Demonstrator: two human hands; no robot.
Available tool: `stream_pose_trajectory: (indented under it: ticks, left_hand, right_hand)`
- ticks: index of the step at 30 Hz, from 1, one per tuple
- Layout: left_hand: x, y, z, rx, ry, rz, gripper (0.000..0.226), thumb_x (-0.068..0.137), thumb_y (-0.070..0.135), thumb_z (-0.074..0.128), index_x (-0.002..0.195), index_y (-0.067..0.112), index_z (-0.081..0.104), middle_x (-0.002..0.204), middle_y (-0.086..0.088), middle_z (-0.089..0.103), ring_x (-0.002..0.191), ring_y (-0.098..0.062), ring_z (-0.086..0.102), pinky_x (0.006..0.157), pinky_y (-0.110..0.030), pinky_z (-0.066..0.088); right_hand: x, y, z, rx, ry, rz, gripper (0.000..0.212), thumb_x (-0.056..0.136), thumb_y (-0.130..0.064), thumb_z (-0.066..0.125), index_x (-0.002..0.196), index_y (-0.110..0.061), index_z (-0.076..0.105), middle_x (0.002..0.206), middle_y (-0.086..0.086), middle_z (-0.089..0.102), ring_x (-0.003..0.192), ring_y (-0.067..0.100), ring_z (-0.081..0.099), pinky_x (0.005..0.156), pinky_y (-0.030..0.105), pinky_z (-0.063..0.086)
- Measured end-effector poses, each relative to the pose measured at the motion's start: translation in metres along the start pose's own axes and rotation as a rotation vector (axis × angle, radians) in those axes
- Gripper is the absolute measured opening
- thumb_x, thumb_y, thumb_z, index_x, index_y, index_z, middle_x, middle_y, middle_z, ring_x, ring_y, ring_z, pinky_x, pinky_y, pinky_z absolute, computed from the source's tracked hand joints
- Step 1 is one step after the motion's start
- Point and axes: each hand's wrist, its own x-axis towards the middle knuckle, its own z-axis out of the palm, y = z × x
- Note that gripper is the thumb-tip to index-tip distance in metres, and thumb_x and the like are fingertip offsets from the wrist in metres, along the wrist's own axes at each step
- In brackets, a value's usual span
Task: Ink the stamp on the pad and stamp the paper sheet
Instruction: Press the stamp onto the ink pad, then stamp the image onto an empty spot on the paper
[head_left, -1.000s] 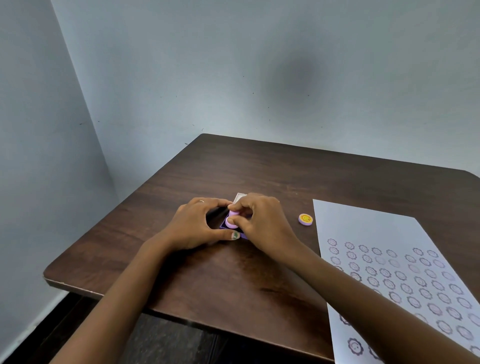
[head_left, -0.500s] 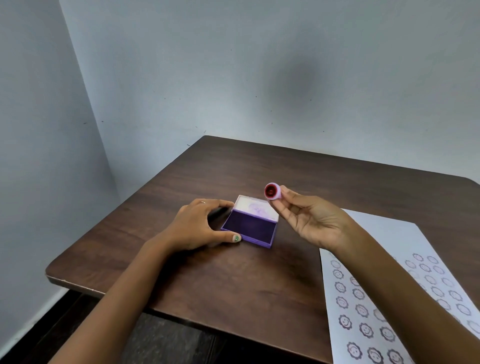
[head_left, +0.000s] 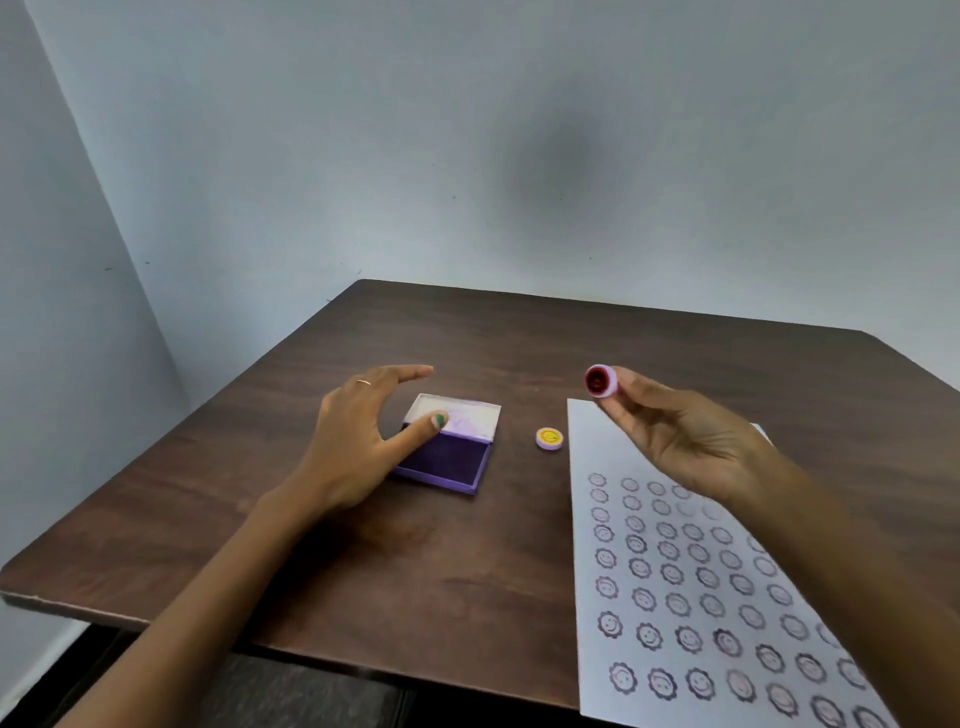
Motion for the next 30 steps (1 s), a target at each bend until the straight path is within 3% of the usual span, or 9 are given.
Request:
stream_pose_trajectory:
  ticks: [4, 7, 10, 14, 18, 24, 30]
  left_hand:
    - [0.008, 0.044, 0.03, 0.039, -0.071, 0.143, 0.054, 0.079, 0.066, 0.044, 0.125, 0.038, 0.052, 0.131, 0.015, 0.056, 0.122, -0.009, 0.047, 0.11, -0.041, 0.025]
    - [0.015, 0.082, 0.062, 0.011, -0.209, 0.229, 0.055, 0.083, 0.063, 0.042, 0.13, 0.036, 0.047, 0.137, 0.014, 0.05, 0.127, -0.005, 0.038, 0.108, -0.027, 0.015]
    - [0.025, 0.118, 0.095, 0.069, -0.366, 0.305, 0.066, 0.082, 0.065, 0.037, 0.136, 0.03, 0.041, 0.143, 0.008, 0.045, 0.133, -0.01, 0.033, 0.11, -0.032, 0.012]
    - [0.038, 0.15, 0.134, 0.122, -0.53, 0.318, 0.074, 0.083, 0.067, 0.038, 0.143, 0.023, 0.032, 0.15, 0.002, 0.037, 0.139, -0.015, 0.026, 0.118, -0.04, 0.003]
    - [0.042, 0.156, 0.162, 0.227, -0.69, 0.289, 0.084, 0.084, 0.068, 0.036, 0.149, 0.019, 0.013, 0.159, -0.001, 0.014, 0.146, -0.015, 0.006, 0.118, -0.042, -0.005]
    - [0.035, 0.133, 0.166, 0.246, -0.727, 0.288, 0.093, 0.08, 0.074, 0.032, 0.15, 0.021, 0.0, 0.16, 0.004, 0.0, 0.145, -0.009, -0.006, 0.116, -0.036, -0.009]
    - [0.036, 0.129, 0.159, 0.255, -0.776, 0.274, 0.101, 0.07, 0.081, 0.024, 0.149, 0.024, -0.004, 0.159, 0.007, -0.005, 0.144, -0.006, -0.01, 0.116, -0.034, -0.01]
  right_hand:
    - [-0.009, -0.031, -0.044, -0.041, 0.061, -0.131, 0.026, 0.065, 0.001, 0.066, 0.09, 0.004, 0.067, 0.088, 0.015, 0.075, 0.087, 0.021, 0.071, 0.071, 0.028, 0.059]
    - [-0.012, -0.048, -0.076, -0.142, 0.103, -0.223, 0.023, 0.067, -0.003, 0.065, 0.09, -0.001, 0.067, 0.084, 0.01, 0.076, 0.082, 0.017, 0.072, 0.065, 0.022, 0.058]
    - [-0.01, -0.058, -0.104, -0.208, 0.119, -0.28, 0.025, 0.066, -0.006, 0.066, 0.091, -0.004, 0.068, 0.083, 0.008, 0.076, 0.078, 0.016, 0.072, 0.063, 0.021, 0.058]
    - [-0.005, -0.066, -0.125, -0.284, 0.117, -0.341, 0.033, 0.067, -0.007, 0.066, 0.1, -0.002, 0.065, 0.088, 0.009, 0.076, 0.085, 0.019, 0.072, 0.064, 0.021, 0.057]
    - [-0.003, -0.064, -0.132, -0.415, 0.09, -0.389, 0.03, 0.066, -0.008, 0.068, 0.096, -0.006, 0.068, 0.089, 0.008, 0.076, 0.085, 0.021, 0.072, 0.064, 0.02, 0.057]
    - [-0.008, -0.059, -0.127, -0.784, 0.025, -0.545, 0.032, 0.06, -0.011, 0.074, 0.091, -0.009, 0.071, 0.09, 0.003, 0.075, 0.084, 0.018, 0.071, 0.074, 0.022, 0.058]
    - [-0.018, -0.056, -0.12, -1.158, -0.078, -0.642, 0.023, 0.07, -0.002, 0.073, 0.09, -0.012, 0.073, 0.092, -0.003, 0.073, 0.085, 0.011, 0.07, 0.079, 0.017, 0.055]
